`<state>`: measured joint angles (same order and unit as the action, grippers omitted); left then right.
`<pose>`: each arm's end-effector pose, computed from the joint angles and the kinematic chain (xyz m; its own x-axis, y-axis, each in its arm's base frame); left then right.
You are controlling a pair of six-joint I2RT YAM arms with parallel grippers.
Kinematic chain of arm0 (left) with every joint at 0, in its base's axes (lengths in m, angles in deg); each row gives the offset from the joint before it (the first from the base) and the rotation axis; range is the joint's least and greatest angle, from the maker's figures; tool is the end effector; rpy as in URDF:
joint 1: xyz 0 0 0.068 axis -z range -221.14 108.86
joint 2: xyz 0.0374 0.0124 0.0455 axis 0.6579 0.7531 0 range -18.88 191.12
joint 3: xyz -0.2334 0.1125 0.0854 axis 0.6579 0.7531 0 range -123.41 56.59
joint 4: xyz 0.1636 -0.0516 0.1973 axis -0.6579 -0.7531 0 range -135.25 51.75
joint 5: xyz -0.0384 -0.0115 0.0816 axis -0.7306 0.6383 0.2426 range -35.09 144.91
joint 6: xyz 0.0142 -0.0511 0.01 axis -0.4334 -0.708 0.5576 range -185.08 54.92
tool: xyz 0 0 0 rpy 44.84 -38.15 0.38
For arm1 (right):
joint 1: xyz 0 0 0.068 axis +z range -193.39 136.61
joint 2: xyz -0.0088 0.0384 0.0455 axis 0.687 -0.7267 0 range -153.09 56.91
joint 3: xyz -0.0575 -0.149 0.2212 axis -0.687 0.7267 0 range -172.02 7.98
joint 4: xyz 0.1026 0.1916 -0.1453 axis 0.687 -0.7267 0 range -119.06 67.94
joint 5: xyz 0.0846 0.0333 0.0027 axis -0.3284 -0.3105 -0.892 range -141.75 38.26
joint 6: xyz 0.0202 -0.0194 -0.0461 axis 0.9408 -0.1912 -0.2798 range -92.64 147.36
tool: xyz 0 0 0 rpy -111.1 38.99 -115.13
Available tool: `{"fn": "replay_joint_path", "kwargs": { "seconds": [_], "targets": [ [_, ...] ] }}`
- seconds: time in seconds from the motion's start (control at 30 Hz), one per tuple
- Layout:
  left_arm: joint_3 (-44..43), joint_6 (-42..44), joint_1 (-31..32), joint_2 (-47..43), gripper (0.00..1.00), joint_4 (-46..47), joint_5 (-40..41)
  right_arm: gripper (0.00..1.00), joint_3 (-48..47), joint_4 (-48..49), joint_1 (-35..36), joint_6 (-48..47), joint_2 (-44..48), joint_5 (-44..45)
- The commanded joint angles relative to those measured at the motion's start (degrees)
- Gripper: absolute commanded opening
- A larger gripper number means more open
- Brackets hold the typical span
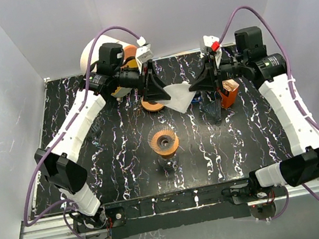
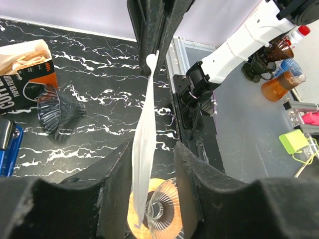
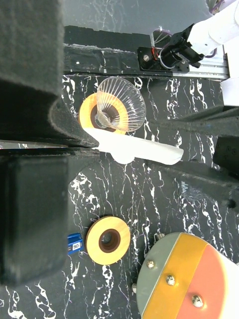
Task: Place the coffee filter in the dripper
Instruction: Pick up the coffee filter from the center of the board.
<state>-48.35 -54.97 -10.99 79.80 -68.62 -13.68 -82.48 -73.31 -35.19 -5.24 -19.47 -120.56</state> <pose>0.3086 -0.2176 0.4252 -0.1866 0.1825 -0.9654 0.9659 -0.1456 -0.2142 0.2428 0.0685 0.4354 -0.0798 -0.2082 -0.9748 -0.9852 0.1656 0.0453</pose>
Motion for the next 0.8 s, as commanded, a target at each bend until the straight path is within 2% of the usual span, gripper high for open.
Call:
{"fn": "replay_joint_path", "kwargs": {
  "seconds": [0.0,0.1,0.13,0.27,0.33,0.37,0.4,0.47,0.63,0.77],
  "targets": [
    [0.88,0.68,0.25,-1.99,0.28,0.96,-3.25,0.01,1.24,3.97,0.21,1.95,2.42,-0.41],
    [1.25,2.04,0.25,-2.65,0.00,0.13,-2.75,0.05,1.67,4.88,0.11,3.33,3.00,0.81],
    [1.17,3.52,0.21,-2.91,0.00,-0.81,-1.91,0.09,1.87,5.36,-0.05,3.97,3.28,1.31],
    [-2.88,12.80,0.31,-3.75,0.00,-8.05,2.95,0.36,3.16,7.85,-2.35,7.46,5.27,2.74],
    [-5.85,18.79,0.75,-4.00,0.00,-13.19,7.38,0.57,3.75,8.99,-3.63,8.71,6.50,3.26],
    [-7.33,21.78,1.09,-3.95,0.00,-15.32,9.68,0.66,3.83,9.34,-4.19,9.22,6.90,3.47],
    [-8.55,25.02,1.56,-4.01,0.00,-17.37,12.01,0.70,3.76,9.59,-4.62,9.67,7.27,3.63],
    [-10.82,31.26,2.94,-3.72,0.00,-21.20,16.34,0.73,3.07,9.84,-5.24,10.40,7.51,3.75],
    [-12.54,46.26,8.11,-3.26,0.00,-28.55,27.51,0.73,1.27,10.82,-5.74,12.98,6.35,2.34],
    [-12.43,51.30,10.78,-3.28,0.00,-29.88,31.24,0.70,3.58,15.50,-5.77,19.65,5.48,-1.67]
  ]
}}
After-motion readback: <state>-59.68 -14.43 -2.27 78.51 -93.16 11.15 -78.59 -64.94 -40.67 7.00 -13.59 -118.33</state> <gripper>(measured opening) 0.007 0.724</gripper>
